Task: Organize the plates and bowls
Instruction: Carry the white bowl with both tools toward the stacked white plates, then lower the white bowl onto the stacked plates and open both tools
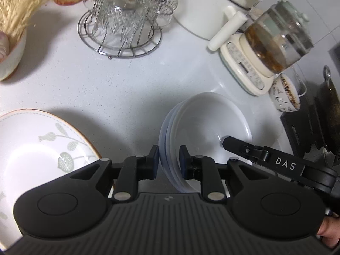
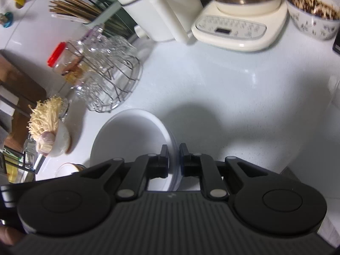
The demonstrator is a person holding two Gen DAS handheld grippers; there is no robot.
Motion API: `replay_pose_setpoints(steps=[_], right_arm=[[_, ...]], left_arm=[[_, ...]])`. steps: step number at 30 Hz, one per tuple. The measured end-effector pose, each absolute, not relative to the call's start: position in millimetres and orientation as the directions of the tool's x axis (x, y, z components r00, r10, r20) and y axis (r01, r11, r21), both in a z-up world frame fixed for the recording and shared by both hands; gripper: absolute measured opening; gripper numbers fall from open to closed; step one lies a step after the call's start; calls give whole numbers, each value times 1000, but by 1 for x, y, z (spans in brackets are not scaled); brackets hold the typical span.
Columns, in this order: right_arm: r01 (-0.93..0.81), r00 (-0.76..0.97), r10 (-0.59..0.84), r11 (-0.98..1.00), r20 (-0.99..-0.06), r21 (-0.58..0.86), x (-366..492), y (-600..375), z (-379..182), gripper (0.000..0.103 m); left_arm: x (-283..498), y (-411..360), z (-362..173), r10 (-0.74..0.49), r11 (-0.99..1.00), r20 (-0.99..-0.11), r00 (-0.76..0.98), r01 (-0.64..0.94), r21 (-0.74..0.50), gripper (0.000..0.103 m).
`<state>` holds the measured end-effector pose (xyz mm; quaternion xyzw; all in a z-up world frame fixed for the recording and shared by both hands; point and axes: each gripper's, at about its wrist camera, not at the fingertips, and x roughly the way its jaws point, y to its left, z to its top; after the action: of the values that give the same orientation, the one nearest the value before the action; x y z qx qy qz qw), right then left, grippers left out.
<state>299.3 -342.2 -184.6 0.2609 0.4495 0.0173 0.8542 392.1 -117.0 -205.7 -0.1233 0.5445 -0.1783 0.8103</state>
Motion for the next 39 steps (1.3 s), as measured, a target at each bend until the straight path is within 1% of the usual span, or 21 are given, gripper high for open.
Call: replay_pose_setpoints(steps=[9,15,24,27,39], right_arm=[[201,638,262,851,-724,485,273,-340,-139,13],[180,663,263,853,-701,490,259,-331,-118,13],[121,673,309,850,-672,513,241,-310,-98,13],[112,659,332,844,-675,524,235,-302,-95,13],[-12,630,429,839,-648,544,233,-262,-84,13]], left_arm=[[366,-115,-150,-420,907,-810,409,201,-369,23],[343,-108,-126,-402,915,-804,438,209,-345,24],[312,-79,-99,-379,924,-778,500,157,-349,23],[301,-70,-93,-356,932,-772,527,134,-338,23],[264,-15,-83,-305,927,-758,577,0,-374,23]])
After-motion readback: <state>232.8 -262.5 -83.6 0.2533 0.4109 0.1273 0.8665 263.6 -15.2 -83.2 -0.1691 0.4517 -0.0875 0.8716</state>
